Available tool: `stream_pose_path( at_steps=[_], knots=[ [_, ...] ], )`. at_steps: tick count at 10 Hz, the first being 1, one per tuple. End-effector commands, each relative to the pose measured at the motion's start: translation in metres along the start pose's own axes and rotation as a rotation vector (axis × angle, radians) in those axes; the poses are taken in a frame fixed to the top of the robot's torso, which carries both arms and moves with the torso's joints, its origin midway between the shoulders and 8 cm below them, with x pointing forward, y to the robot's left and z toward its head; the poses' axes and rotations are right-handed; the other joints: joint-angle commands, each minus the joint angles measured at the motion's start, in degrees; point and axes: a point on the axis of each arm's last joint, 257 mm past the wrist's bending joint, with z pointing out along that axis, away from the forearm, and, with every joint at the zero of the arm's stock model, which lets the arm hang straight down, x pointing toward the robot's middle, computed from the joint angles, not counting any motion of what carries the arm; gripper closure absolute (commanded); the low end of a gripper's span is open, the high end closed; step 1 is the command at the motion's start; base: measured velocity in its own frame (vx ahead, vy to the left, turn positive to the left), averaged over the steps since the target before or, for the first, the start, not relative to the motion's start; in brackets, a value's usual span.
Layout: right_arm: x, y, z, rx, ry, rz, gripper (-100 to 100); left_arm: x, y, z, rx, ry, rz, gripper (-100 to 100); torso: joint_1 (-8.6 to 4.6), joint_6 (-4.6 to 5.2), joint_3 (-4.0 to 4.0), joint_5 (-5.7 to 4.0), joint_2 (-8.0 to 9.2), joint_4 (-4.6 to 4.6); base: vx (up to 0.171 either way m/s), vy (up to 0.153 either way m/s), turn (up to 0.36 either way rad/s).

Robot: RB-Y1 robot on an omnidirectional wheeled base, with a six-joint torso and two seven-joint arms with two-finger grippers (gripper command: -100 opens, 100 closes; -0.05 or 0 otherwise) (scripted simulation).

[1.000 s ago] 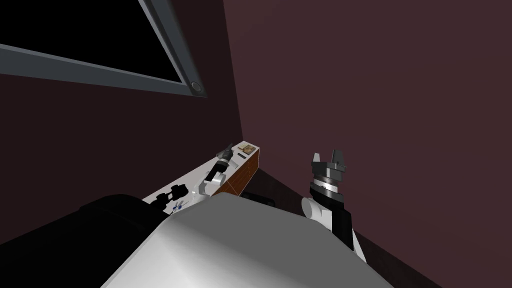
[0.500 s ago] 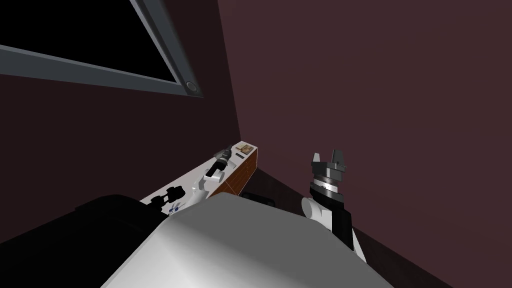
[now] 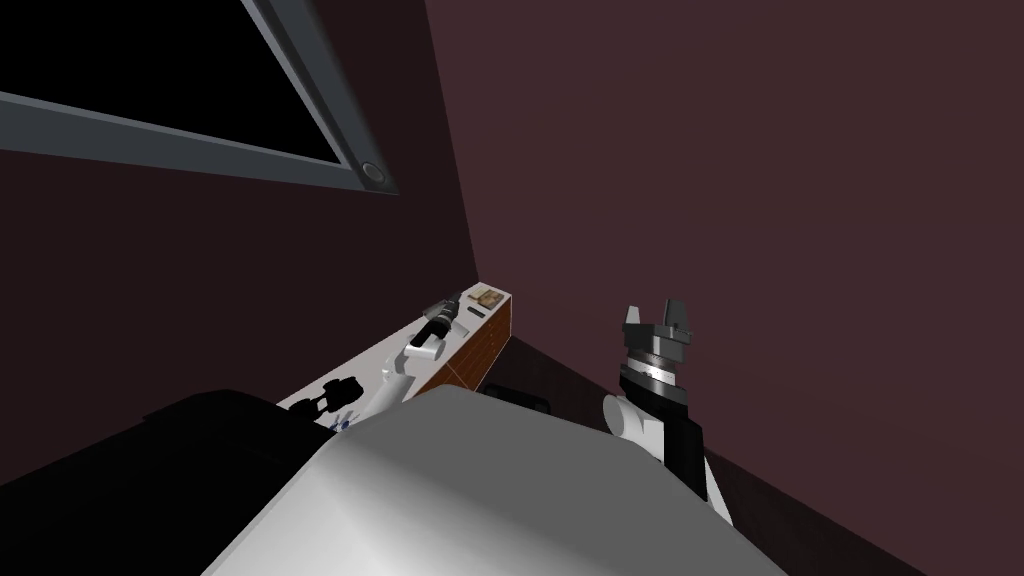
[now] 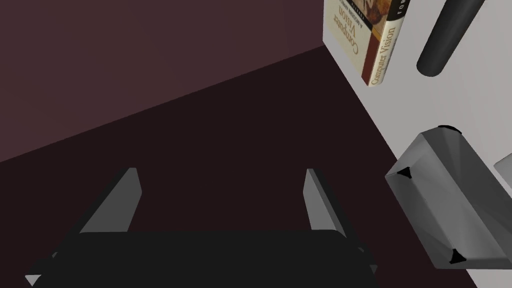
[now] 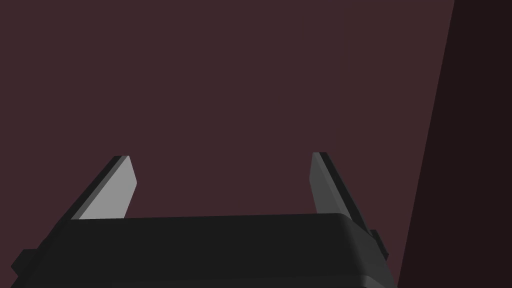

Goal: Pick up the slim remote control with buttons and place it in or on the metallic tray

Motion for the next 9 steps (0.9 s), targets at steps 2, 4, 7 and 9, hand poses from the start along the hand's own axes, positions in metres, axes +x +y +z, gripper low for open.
stream_pose_path(
  at_steps=[2, 4, 7, 9],
  knots=[
    [0.0, 0.0, 0.0, 0.0, 0.0, 0.0, 0, -0.013, 0.028, 0.005, -0.094, -0.008, 0.02, -100, 0.01, -0.02, 0.0, 0.0, 0.0, 0.0, 0.007, -0.012, -0.046],
    [0.0, 0.0, 0.0, 0.0, 0.0, 0.0, 0, -0.021, 0.047, 0.007, -0.158, -0.012, 0.03, -100, 0.03, -0.02, -0.02, 0.01, -0.03, -0.01, 0.016, -0.008, -0.038],
    [0.0, 0.0, 0.0, 0.0, 0.0, 0.0, 0, -0.027, 0.075, 0.006, -0.26, -0.009, 0.037, -100, 0.03, -0.01, -0.04, 0.01, -0.08, -0.02, 0.023, -0.006, -0.033],
    [0.0, 0.0, 0.0, 0.0, 0.0, 0.0, 0, -0.033, 0.096, 0.005, -0.333, -0.007, 0.041, -100, 0.07, -0.01, -0.07, 0.01, -0.12, -0.02, 0.032, 0.002, -0.034]
  ],
)
